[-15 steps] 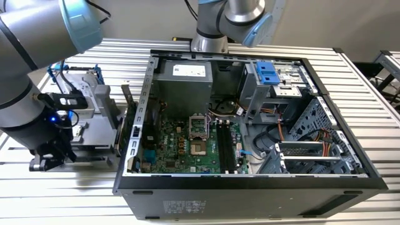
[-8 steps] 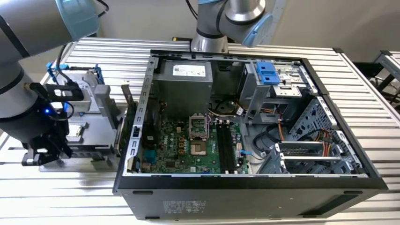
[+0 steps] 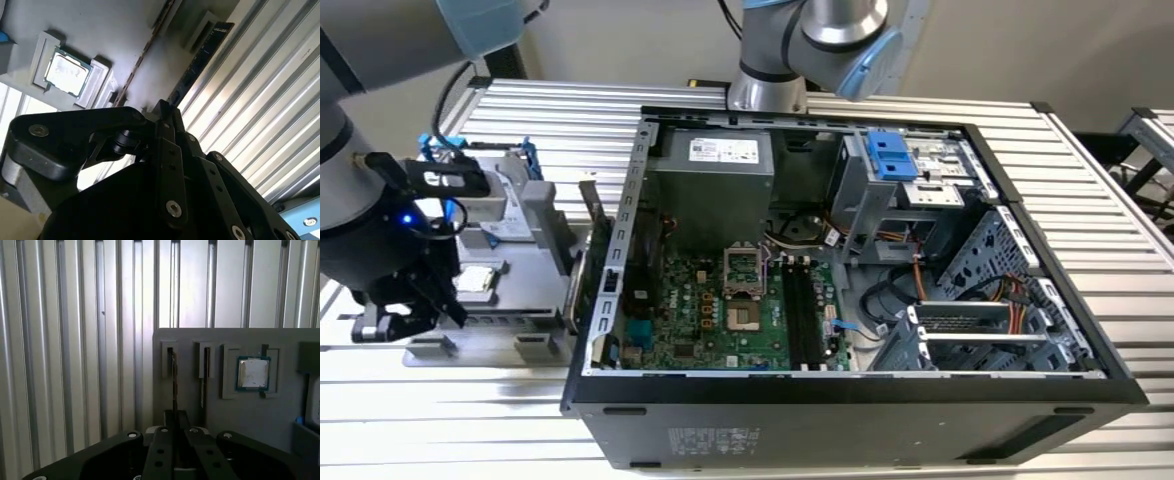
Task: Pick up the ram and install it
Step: 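Pick up the ram and move it above insertion slot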
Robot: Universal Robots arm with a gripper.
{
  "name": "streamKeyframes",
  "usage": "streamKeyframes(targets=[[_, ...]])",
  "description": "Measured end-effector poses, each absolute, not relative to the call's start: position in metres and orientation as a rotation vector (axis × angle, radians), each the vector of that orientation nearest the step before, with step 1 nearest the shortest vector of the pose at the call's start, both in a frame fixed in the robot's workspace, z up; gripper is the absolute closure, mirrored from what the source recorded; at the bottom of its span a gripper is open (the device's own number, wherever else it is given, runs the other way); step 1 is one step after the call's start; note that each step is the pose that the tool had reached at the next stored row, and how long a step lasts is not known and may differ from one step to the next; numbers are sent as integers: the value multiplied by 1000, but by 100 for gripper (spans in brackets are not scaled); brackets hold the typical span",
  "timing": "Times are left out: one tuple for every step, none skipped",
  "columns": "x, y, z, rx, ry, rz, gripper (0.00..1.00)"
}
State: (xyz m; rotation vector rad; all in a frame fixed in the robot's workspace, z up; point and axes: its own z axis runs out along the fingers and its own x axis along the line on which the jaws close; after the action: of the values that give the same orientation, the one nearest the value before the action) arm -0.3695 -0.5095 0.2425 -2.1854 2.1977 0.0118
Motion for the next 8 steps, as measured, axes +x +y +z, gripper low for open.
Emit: streamKeyframes(targets=[[-370,-509,245,-2185,2198,12,100],[-370,-509,248,-2185,2198,11,100],[-370,-509,251,-2185,2197,11,100],[-370,-509,254,-2185,2197,11,100],[-370,-510,256,-2185,2197,11,100],[-370,-509,259,-2185,2197,10,100],[-370,-509,260,-2185,2197,10,100],[-370,-509,262,-2185,2197,10,100]])
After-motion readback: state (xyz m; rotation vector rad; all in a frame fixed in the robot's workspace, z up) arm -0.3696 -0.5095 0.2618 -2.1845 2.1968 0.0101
